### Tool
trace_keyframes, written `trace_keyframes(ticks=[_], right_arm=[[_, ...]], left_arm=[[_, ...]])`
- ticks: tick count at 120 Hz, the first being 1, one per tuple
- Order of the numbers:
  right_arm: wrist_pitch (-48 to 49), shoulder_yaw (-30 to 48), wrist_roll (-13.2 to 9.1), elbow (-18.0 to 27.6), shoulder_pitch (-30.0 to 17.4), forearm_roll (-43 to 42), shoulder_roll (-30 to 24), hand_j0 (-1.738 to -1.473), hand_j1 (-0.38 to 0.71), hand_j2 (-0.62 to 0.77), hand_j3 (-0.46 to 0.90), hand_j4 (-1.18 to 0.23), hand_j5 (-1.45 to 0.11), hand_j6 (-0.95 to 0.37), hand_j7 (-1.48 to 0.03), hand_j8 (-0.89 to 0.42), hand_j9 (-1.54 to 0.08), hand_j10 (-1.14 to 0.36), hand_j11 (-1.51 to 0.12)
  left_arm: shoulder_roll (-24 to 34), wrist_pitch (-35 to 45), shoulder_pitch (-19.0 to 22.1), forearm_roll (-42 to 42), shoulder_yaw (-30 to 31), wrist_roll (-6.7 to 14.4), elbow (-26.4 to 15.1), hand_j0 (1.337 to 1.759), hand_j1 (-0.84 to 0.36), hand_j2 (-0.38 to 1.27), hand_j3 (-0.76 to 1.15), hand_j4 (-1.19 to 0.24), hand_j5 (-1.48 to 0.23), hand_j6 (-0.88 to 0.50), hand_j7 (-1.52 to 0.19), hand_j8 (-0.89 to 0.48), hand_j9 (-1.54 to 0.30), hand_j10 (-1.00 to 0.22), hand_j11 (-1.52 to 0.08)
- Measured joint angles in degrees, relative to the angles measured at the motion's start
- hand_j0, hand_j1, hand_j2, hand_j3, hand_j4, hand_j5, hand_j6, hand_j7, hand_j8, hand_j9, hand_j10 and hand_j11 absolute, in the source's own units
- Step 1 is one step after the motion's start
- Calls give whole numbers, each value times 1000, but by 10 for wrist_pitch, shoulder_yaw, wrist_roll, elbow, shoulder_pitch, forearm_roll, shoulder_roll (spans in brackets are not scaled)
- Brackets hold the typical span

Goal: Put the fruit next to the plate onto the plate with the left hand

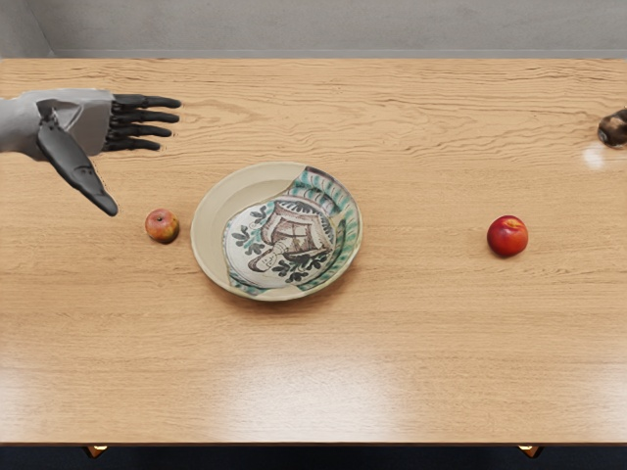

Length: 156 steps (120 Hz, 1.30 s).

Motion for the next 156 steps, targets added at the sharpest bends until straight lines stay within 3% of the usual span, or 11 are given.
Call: trace_keyframes(ticks=[12, 26, 32, 39, 47, 54, 63, 78, 104, 156], right_arm=[[0, 0, 0, 0, 0, 0, 0, -1658, -349, 0, 0, 0, 0, 0, 0, 0, 0, 0, 0], [0, 0, 0, 0, 0, 0, 0, -1658, -349, 0, 0, 0, 0, 0, 0, 0, 0, 0, 0], [0, 0, 0, 0, 0, 0, 0, -1658, -349, 0, 0, 0, 0, 0, 0, 0, 0, 0, 0], [0, 0, 0, 0, -1, 0, 0, -1658, -349, 0, 0, 0, 0, 0, 0, 0, 0, 0, 0], [0, 0, 0, 0, -1, 0, 0, -1658, -349, 0, 0, 0, 0, 0, 0, 0, 0, 0, 0], [0, -1, 0, 0, -1, 0, 0, -1658, -349, 0, 0, 0, 0, 0, 0, 0, 0, 0, 0], [0, 0, 0, 0, -1, 0, 0, -1658, -349, 0, 0, 0, 0, 0, 0, 0, 0, 0, 0], [0, 0, 0, 0, 0, 0, 0, -1658, -349, 0, 0, 0, 0, 0, 0, 0, 0, 0, 0], [0, 0, 0, 0, 0, 0, 0, -1658, -349, 0, 0, 0, 0, 0, 0, 0, 0, 0, 0], [0, 0, 0, 0, 0, 0, 0, -1658, -349, 0, 0, 0, 0, 0, 0, 0, 0, 0, 0]], left_arm=[[4, 0, 0, 3, -1, 1, -3, 1658, 328, 5, 0, -20, -25, -21, -25, -21, -24, -20, -24], [-6, 0, -13, 36, -15, 23, -5, 1658, 328, 5, 0, -21, -25, -21, -25, -21, -25, -21, -24], [-23, 0, -39, 47, -20, 60, -11, 1658, 328, 5, 0, -21, -25, -21, -25, -21, -25, -21, -24], [-63, 0, -85, 78, -22, 130, -19, 1658, 328, 5, 0, -21, -25, -21, -25, -21, -25, -20, -24], [-87, 0, -104, 146, -24, 202, -24, 1658, 327, 4, 0, -21, -25, -22, -25, -22, -25, -21, -24], [-102, 7, -107, 212, -24, 236, -26, 1658, 327, 4, 0, -21, -25, -22, -25, -22, -25, -21, -24], [-129, 21, -106, 268, -25, 259, -28, 1658, 327, 4, 0, -22, -25, -23, -25, -22, -25, -21, -24], [-159, 55, -97, 333, -22, 275, -29, 1658, 327, 4, 0, -22, -25, -23, -25, -23, -25, -21, -25], [-205, 119, -54, 432, -21, 281, -33, 1658, 327, 5, 0, -23, -25, -24, -25, -23, -25, -22, -25], [-207, 195, 29, 531, -17, 282, -62, 1658, 315, 7, 0, -34, -39, -35, -39, -35, -39, -33, -39]])
